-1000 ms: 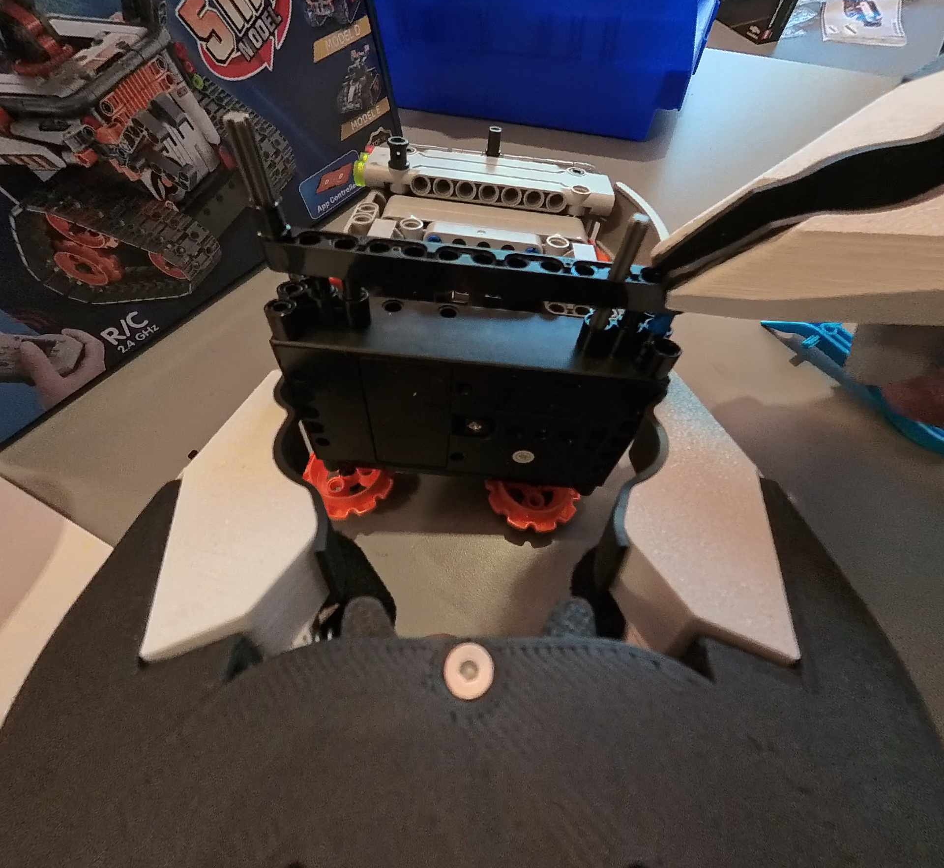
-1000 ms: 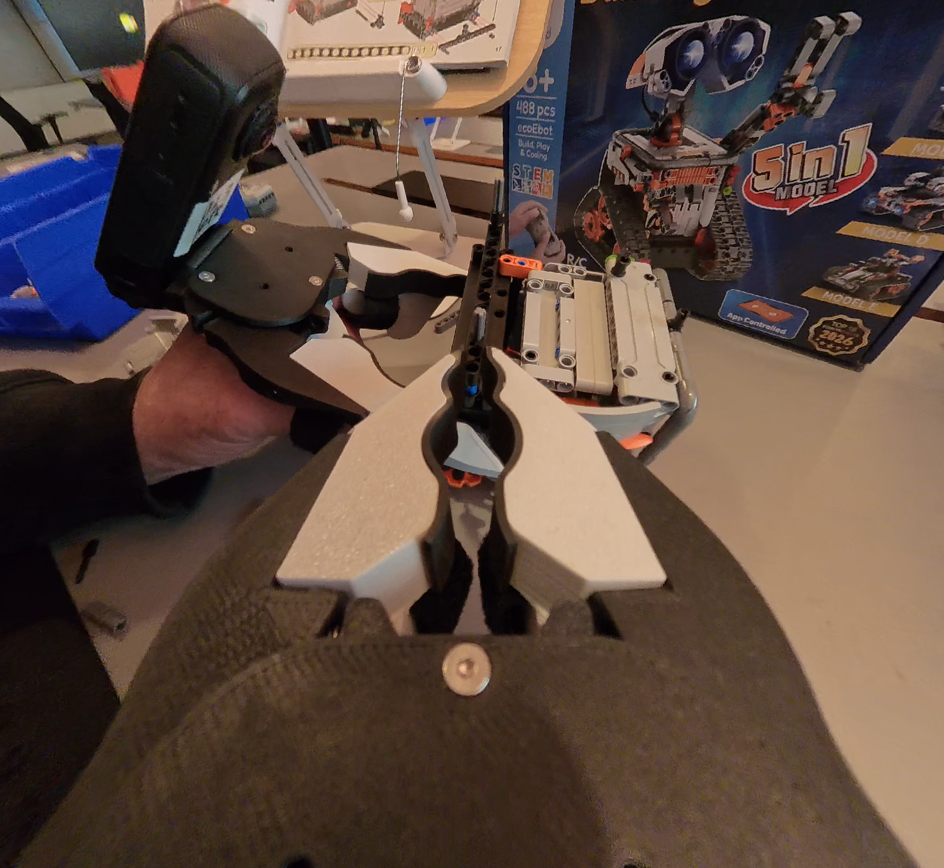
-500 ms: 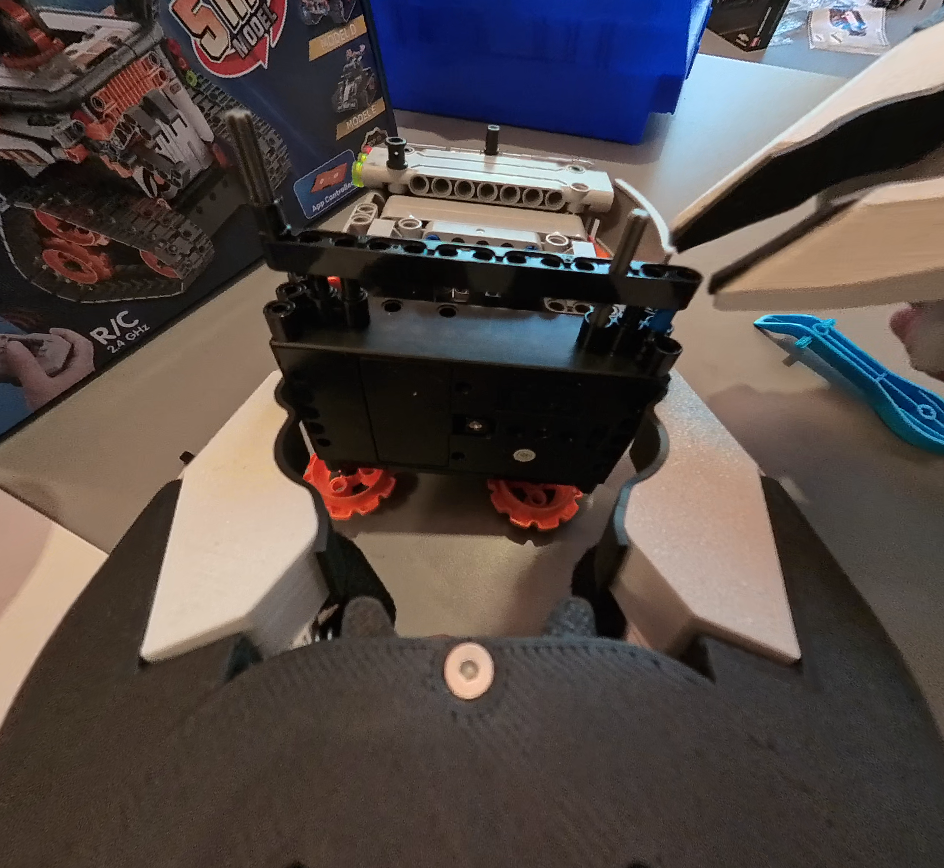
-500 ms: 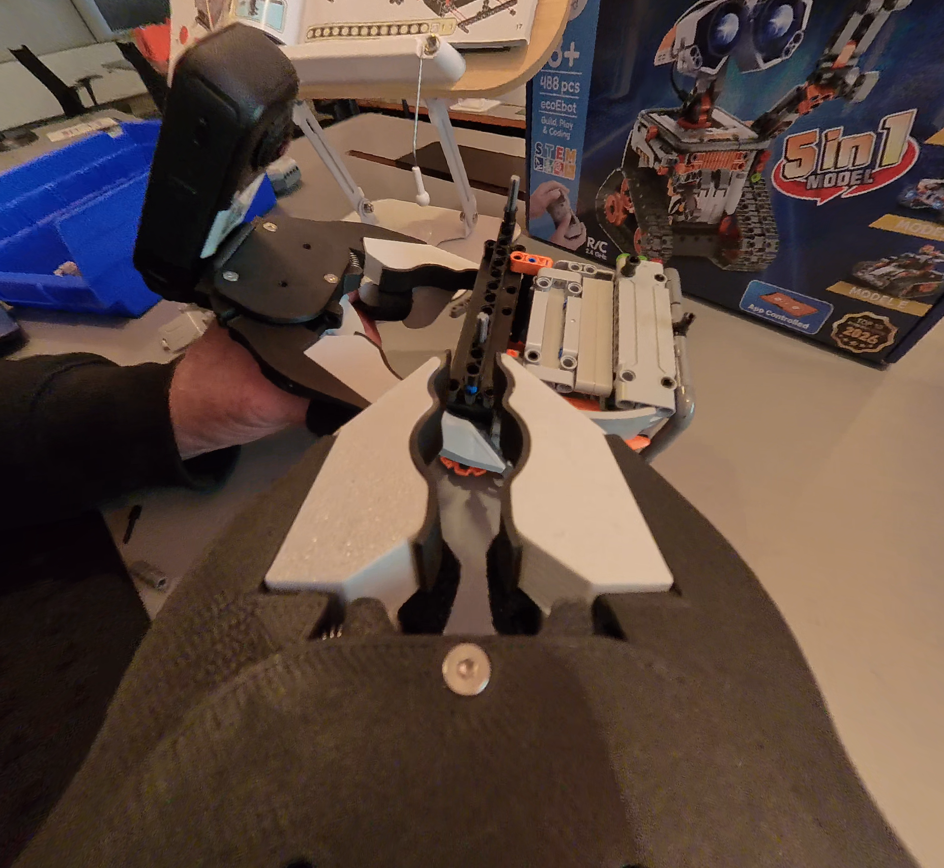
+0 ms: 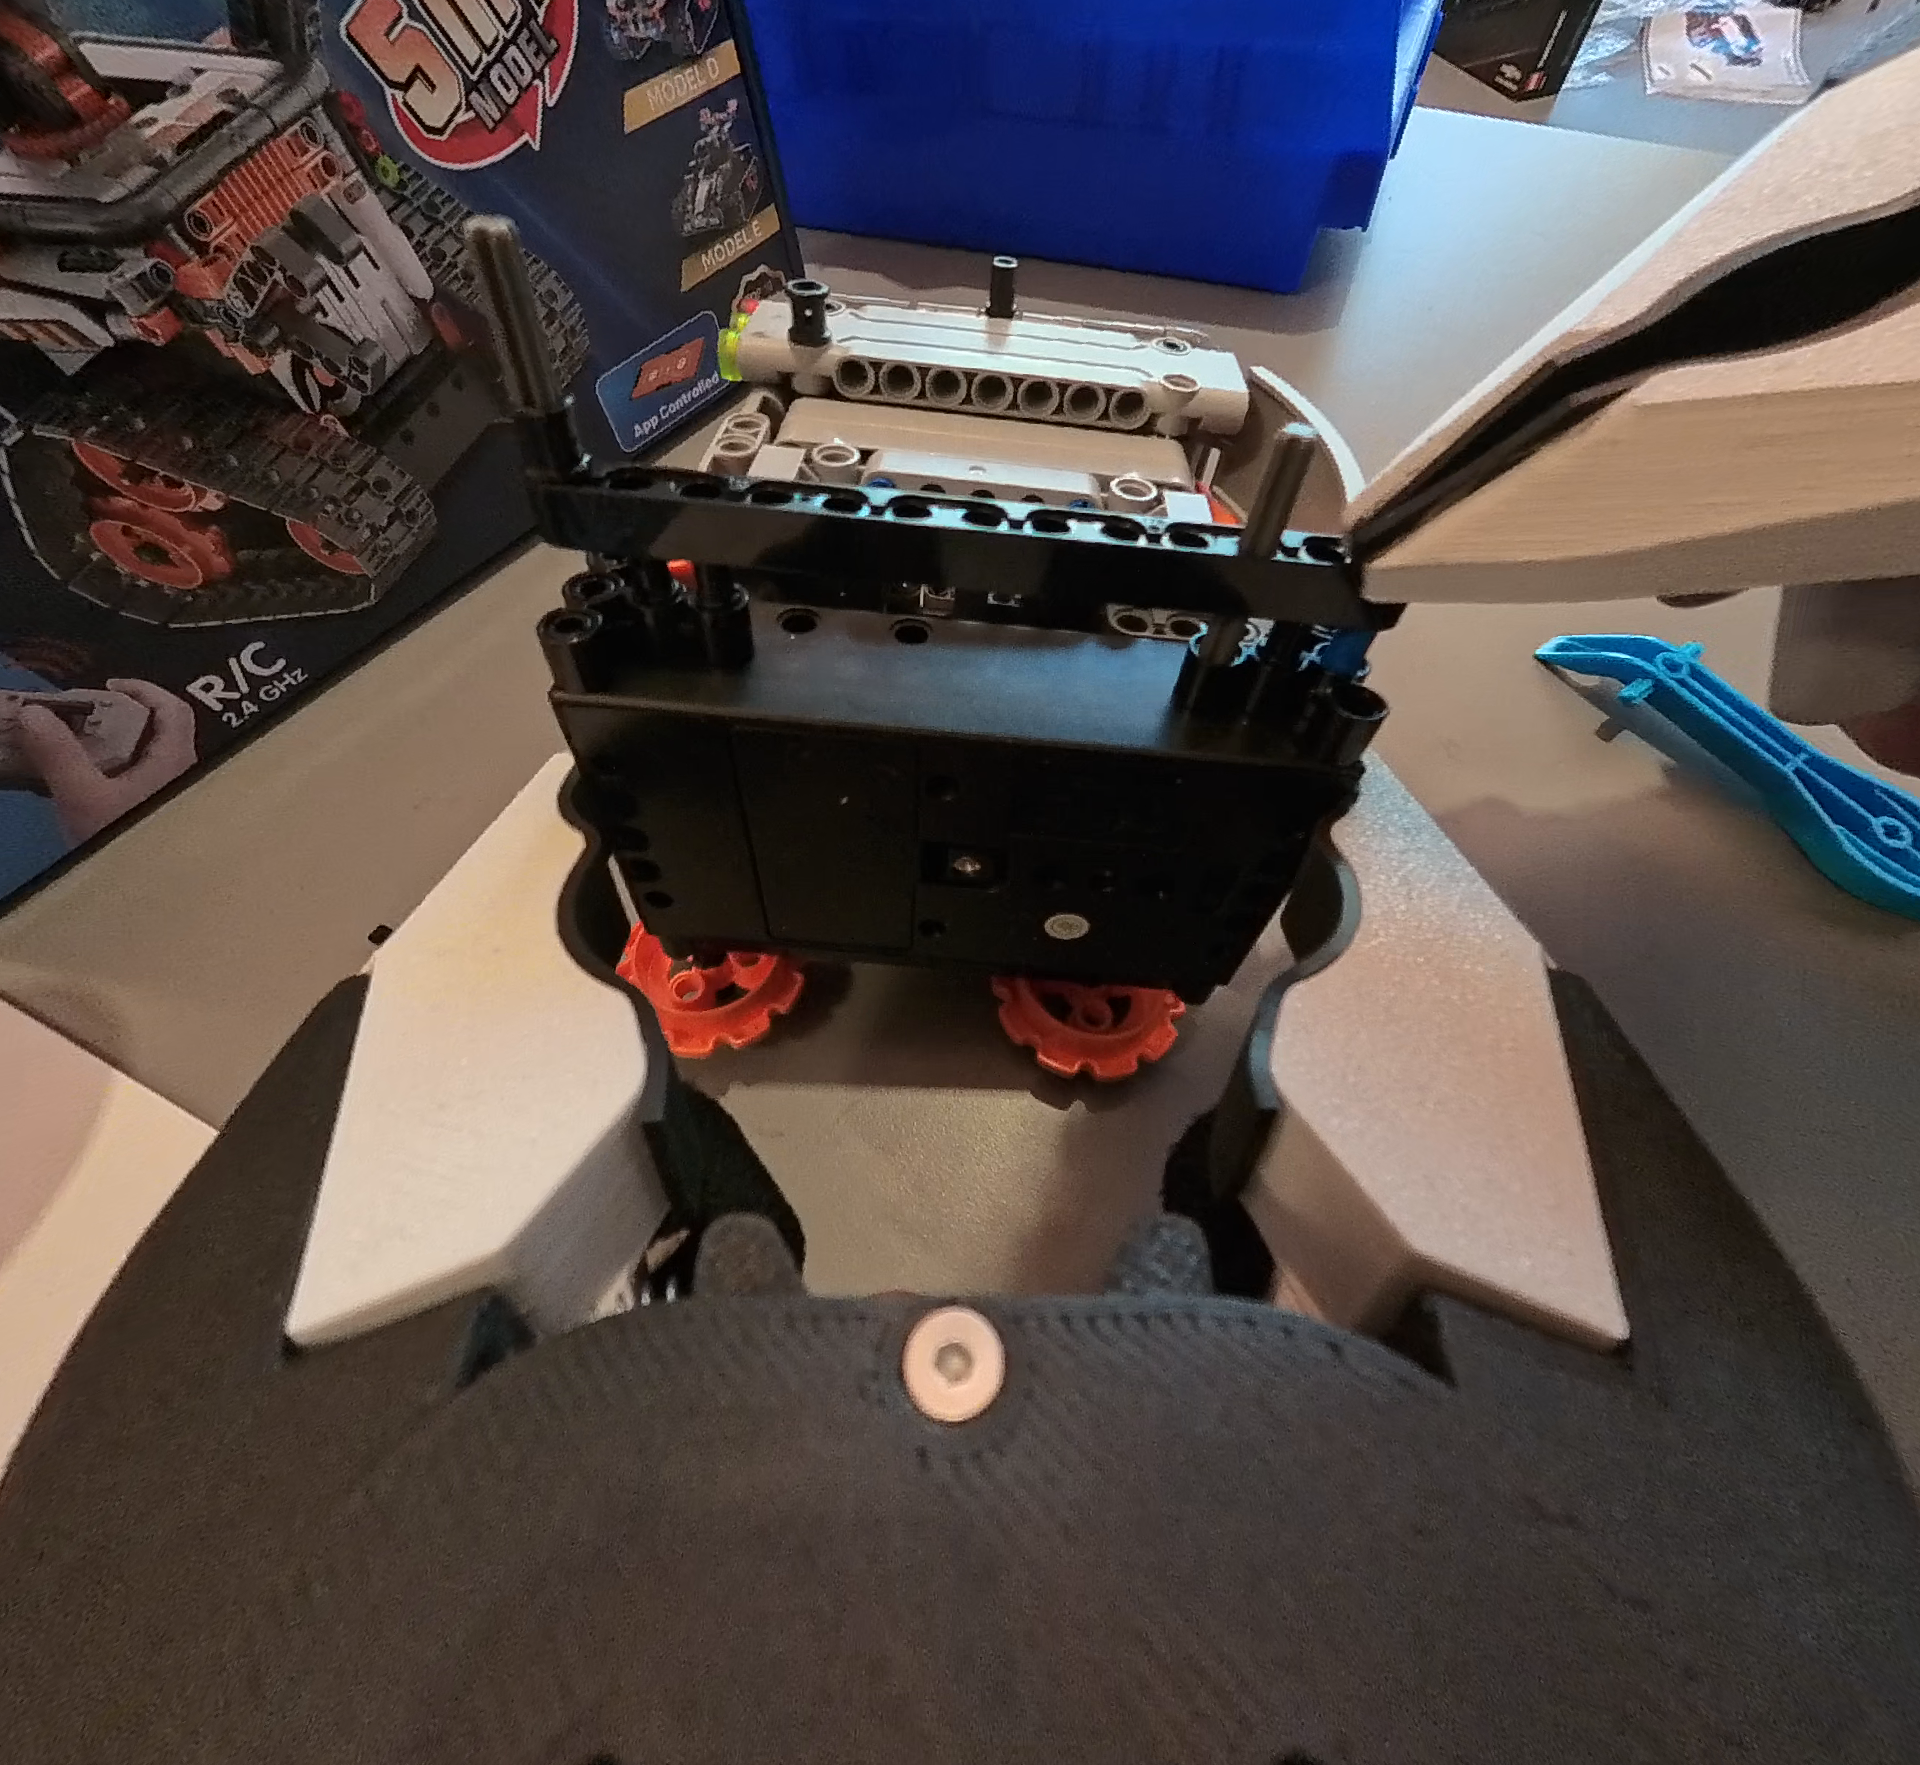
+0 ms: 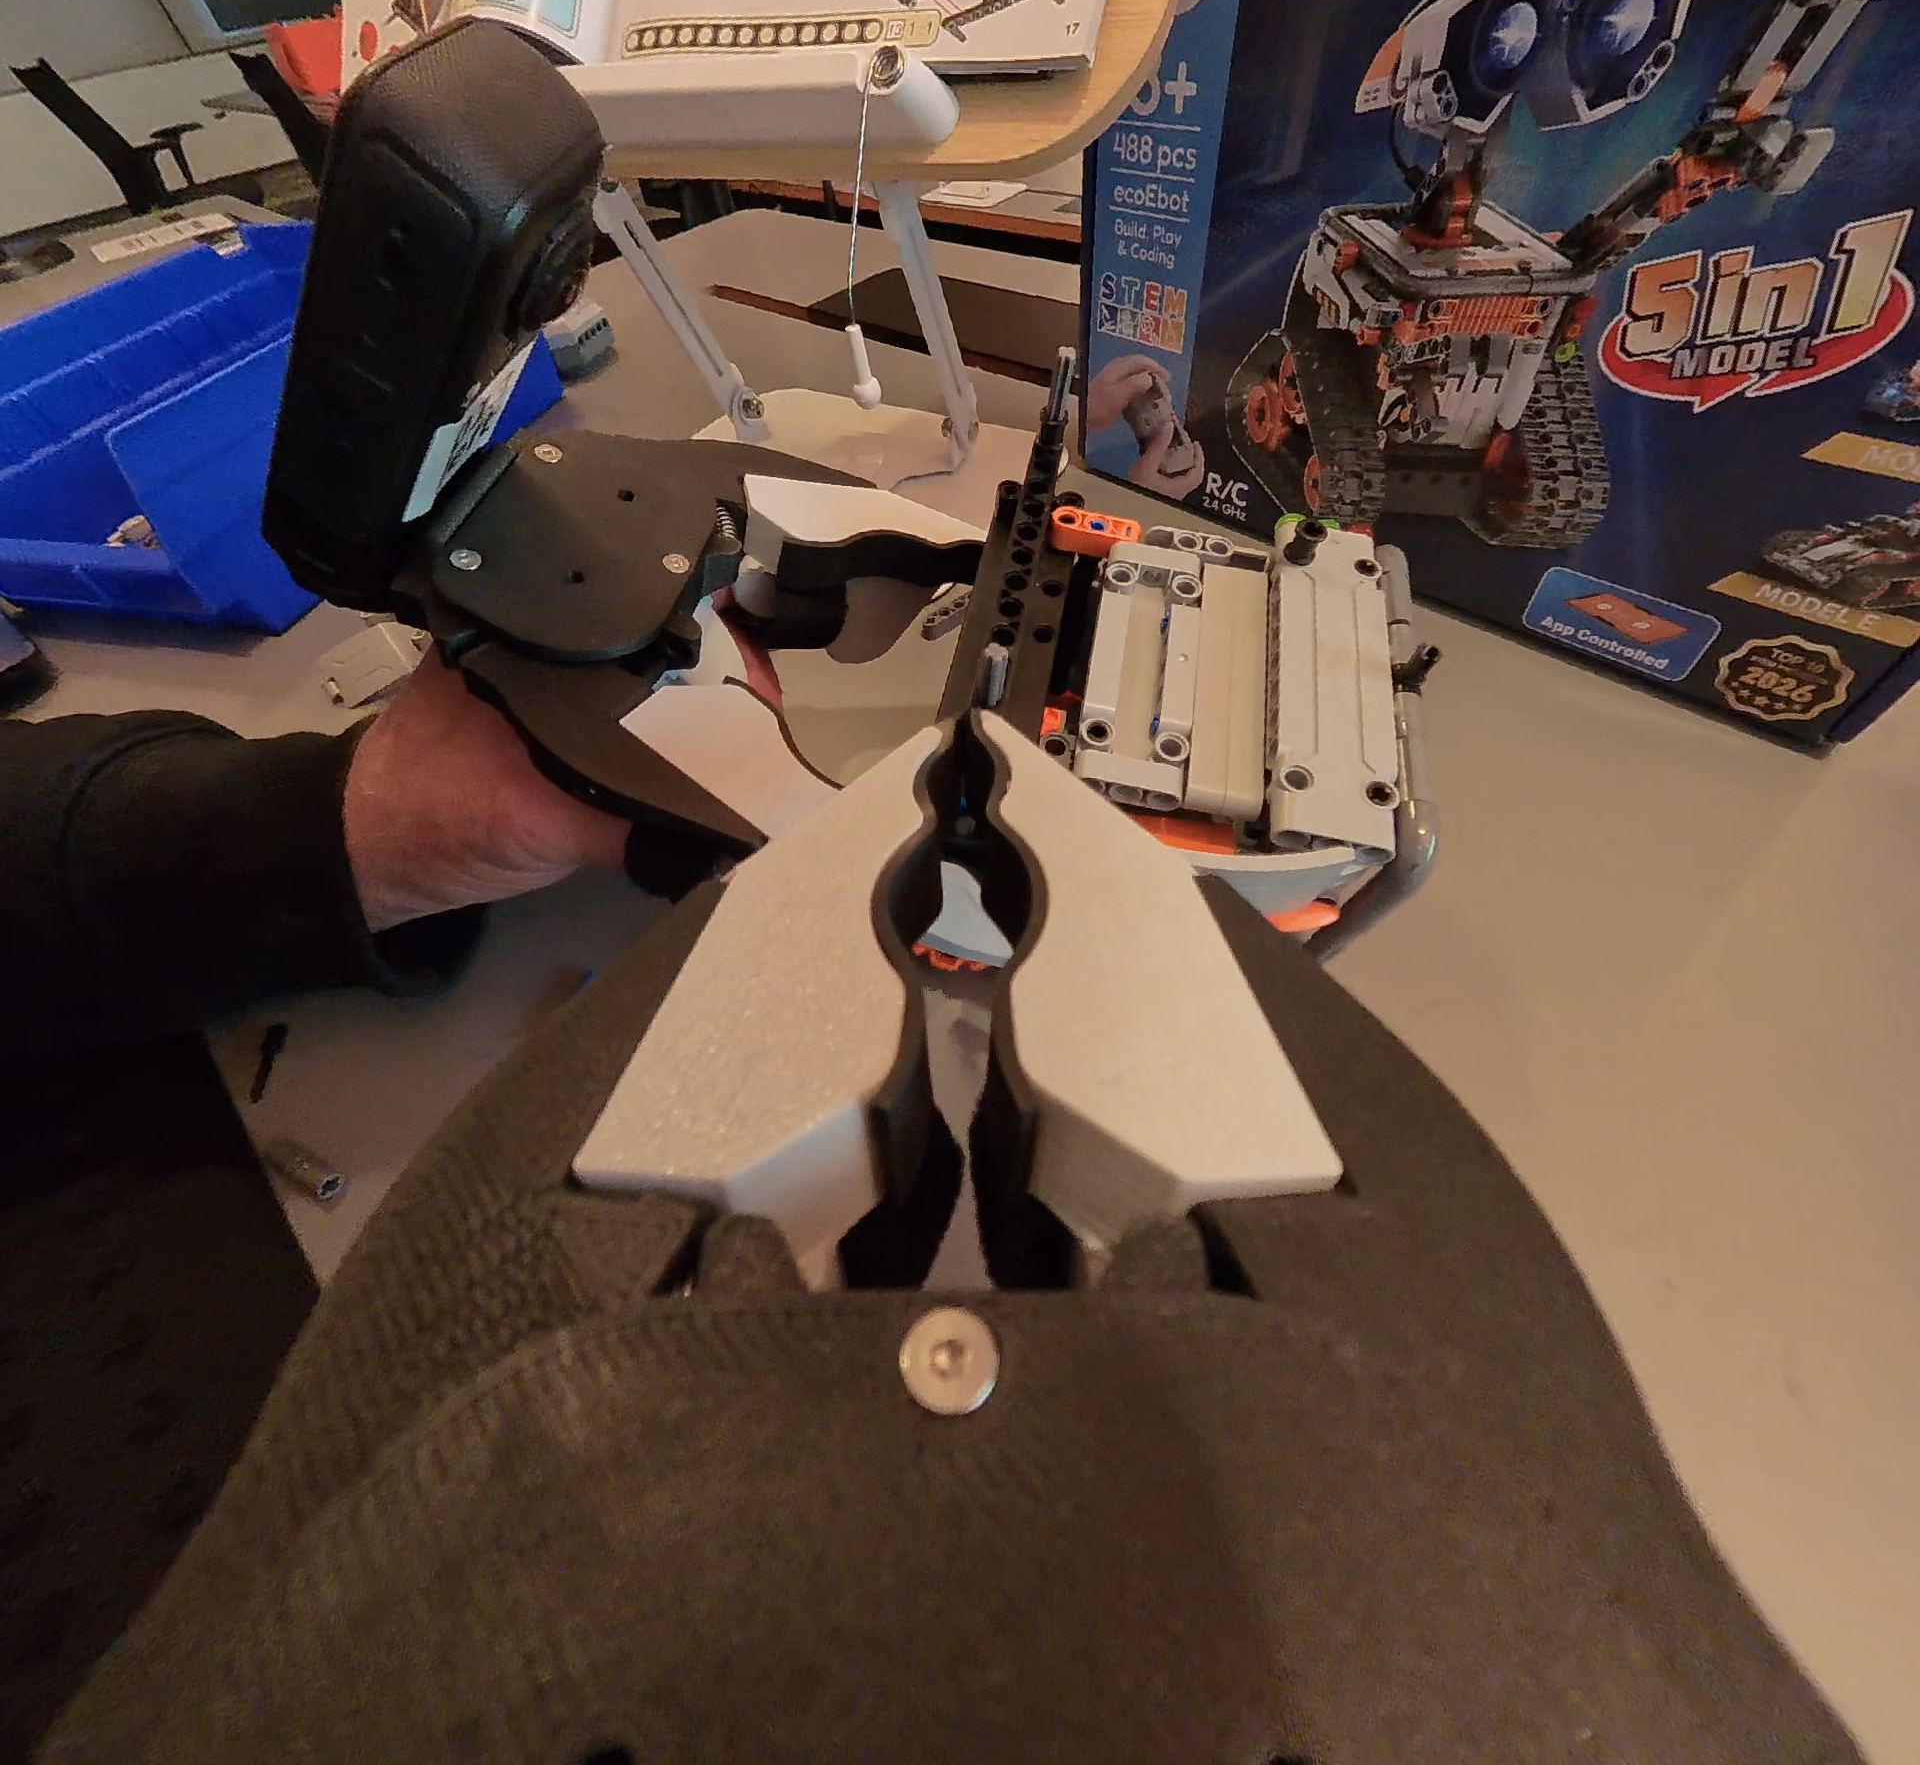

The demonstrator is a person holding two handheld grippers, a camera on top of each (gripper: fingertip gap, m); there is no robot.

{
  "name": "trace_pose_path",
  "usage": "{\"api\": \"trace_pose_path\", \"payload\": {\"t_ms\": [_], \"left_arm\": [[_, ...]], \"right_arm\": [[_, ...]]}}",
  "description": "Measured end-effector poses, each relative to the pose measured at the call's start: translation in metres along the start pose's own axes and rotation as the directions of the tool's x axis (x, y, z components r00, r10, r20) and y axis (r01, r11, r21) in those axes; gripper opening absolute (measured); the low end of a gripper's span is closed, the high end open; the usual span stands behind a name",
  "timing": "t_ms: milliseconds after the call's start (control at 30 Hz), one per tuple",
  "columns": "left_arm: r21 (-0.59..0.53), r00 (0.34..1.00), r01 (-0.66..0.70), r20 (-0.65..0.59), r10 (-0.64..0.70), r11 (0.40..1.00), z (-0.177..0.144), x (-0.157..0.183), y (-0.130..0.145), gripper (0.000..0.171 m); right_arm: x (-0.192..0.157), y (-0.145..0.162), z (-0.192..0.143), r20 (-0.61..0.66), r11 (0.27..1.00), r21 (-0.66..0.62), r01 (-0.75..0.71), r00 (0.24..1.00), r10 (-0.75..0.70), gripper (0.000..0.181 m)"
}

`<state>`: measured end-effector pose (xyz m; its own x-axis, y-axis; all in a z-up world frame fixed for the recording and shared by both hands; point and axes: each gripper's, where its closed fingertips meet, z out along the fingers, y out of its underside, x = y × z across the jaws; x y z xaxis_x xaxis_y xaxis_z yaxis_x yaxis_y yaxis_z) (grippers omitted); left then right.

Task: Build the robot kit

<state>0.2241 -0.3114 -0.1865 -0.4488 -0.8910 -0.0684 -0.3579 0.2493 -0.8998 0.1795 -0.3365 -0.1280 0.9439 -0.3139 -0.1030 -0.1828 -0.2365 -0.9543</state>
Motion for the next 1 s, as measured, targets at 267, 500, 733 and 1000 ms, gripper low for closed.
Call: {"api": "trace_pose_path", "payload": {"t_ms": [267,500,733,1000], "left_arm": [[-0.004,1.000,-0.009,0.004,0.009,1.000,0.000,0.001,0.000,0.130],[-0.008,1.000,-0.021,0.009,0.021,1.000,0.001,0.001,-0.001,0.129],[-0.005,1.000,-0.005,0.006,0.005,1.000,0.000,-0.002,0.000,0.130],[-0.004,1.000,-0.003,0.003,0.003,1.000,0.000,-0.002,0.000,0.129]], "right_arm": [[-0.001,0.002,-0.001,-0.021,0.999,-0.037,0.033,0.999,-0.034,0.000],[0.000,0.004,-0.001,-0.030,1.000,-0.004,0.017,0.999,-0.017,0.000],[-0.001,-0.003,-0.003,0.047,0.998,0.014,-0.067,0.997,0.067,0.000],[0.007,-0.002,-0.008,0.018,0.996,-0.092,0.015,1.000,-0.014,0.015]]}}
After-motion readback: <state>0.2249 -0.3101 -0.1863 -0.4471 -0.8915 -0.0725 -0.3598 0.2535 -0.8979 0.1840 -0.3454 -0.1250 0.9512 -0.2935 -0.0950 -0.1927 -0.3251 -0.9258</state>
